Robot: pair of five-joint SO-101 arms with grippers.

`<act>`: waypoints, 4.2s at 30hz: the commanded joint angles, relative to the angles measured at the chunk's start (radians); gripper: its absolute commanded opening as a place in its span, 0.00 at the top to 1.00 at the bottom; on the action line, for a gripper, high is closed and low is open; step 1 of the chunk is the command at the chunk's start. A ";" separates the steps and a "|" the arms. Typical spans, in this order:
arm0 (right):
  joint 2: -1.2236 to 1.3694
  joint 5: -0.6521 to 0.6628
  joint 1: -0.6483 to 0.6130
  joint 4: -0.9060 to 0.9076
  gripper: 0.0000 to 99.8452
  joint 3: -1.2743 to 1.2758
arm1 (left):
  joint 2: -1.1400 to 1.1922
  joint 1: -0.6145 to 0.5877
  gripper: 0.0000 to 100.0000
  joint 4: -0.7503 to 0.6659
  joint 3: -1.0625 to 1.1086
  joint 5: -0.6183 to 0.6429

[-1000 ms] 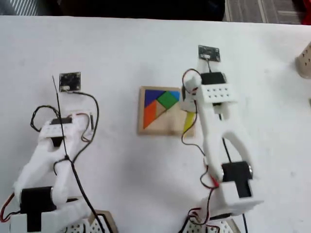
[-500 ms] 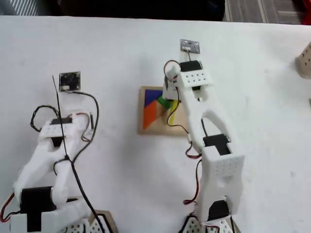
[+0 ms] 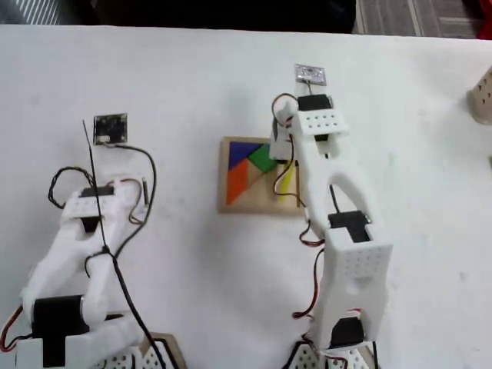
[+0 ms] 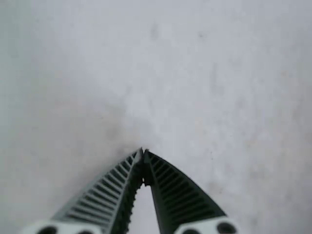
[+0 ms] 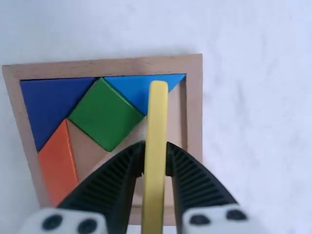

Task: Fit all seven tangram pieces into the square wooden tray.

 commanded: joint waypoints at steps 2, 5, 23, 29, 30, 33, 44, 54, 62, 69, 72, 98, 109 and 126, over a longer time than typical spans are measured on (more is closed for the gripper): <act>-0.007 0.077 -0.016 0.004 0.98 -0.038 | -0.035 0.002 0.98 -0.015 -0.049 0.006; 0.041 0.120 -0.010 0.004 0.98 -0.078 | -0.035 0.002 0.98 -0.014 -0.049 0.006; 0.240 0.172 0.028 0.291 0.76 -0.445 | -0.035 0.001 0.98 -0.014 -0.048 0.006; 0.229 0.178 0.024 0.332 0.72 -0.476 | -0.035 0.001 0.98 -0.014 -0.048 0.006; 0.222 0.178 0.030 0.352 0.72 -0.493 | -0.035 0.001 0.98 -0.014 -0.048 0.006; 0.196 0.175 0.051 0.394 0.72 -0.531 | -0.035 0.002 0.98 -0.015 -0.048 0.006; 0.220 0.178 0.097 0.395 0.72 -0.540 | -0.035 0.002 0.98 -0.015 -0.048 0.006; 0.010 0.172 0.248 0.395 0.73 -0.272 | -0.045 0.104 0.98 -0.015 -0.057 0.011; -0.117 0.184 0.466 0.387 0.92 -0.002 | -0.272 0.515 0.98 0.041 -0.078 0.026; -0.128 0.408 0.777 0.186 0.98 0.292 | -0.257 0.889 0.97 0.015 -0.310 0.207; -0.128 0.477 0.877 0.054 0.98 0.400 | -0.058 0.935 0.97 0.023 -0.457 0.209; -0.130 0.583 1.012 0.120 0.98 0.109 | 0.788 0.842 0.98 -0.072 -1.007 0.068; -0.117 0.583 0.989 0.120 0.98 0.112 | 0.723 0.820 0.98 0.006 -1.010 0.072; -0.119 0.405 0.687 -0.018 0.98 0.103 | 0.572 0.688 0.98 0.265 -1.003 0.077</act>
